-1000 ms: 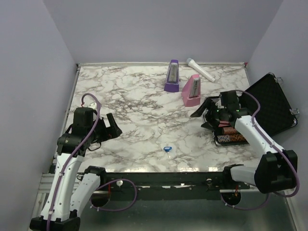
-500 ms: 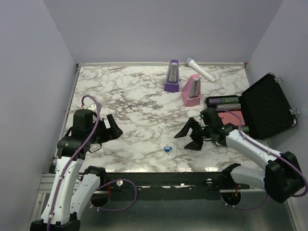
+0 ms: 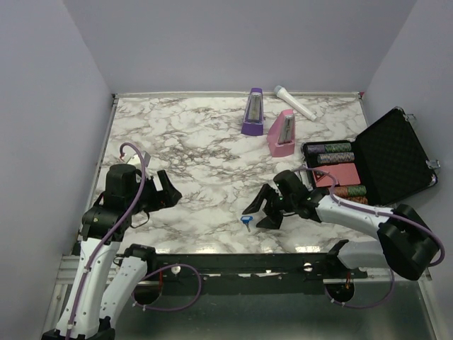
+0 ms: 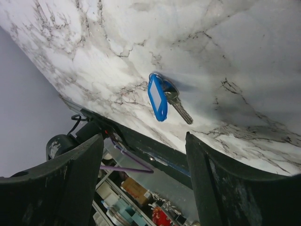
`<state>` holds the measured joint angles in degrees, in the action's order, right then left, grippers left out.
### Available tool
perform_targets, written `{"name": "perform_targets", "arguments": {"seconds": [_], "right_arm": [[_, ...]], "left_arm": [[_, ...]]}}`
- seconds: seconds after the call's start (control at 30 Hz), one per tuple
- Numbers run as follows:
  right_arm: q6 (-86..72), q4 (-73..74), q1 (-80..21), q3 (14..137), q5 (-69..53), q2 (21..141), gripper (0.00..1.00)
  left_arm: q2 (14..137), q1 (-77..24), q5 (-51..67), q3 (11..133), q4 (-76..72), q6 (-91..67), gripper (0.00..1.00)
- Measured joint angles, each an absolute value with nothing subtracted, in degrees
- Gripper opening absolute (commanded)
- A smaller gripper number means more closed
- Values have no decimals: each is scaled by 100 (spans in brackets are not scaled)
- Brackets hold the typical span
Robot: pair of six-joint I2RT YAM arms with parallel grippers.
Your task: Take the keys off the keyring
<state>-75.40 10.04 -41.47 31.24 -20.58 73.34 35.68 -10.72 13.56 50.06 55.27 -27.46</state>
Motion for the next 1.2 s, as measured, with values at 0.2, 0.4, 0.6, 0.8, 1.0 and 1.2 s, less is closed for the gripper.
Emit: {"name": "perform_targets", "arguments": {"seconds": [0.2,0.4,0.6,0.8,1.0,1.2], "right_arm": [[-7669,668,-4287,3122,-1828,7749,70],[-7719,519,-4300,3122,-1651,7915,61],[-7730,410,-4307,3122,-1570,8068,55],[-7671,392,-4307,3129,-1559,8219,46],[-7581,392,-4313,3175,-1551,8333,37],[-7441,397,-4327,3312,-1551,8333,27]], "left_arm": [[3507,-1236,1356,4993,5489,-2746,92],[3409,-1365,1356,4974,5485,-2746,92],[3382,-1400,1356,4974,5476,-2746,92],[3380,-1400,1356,4974,5441,-2746,92],[3367,-1400,1356,4971,5433,-2746,92],[3358,-1400,1356,4971,5428,-2746,92]]}}
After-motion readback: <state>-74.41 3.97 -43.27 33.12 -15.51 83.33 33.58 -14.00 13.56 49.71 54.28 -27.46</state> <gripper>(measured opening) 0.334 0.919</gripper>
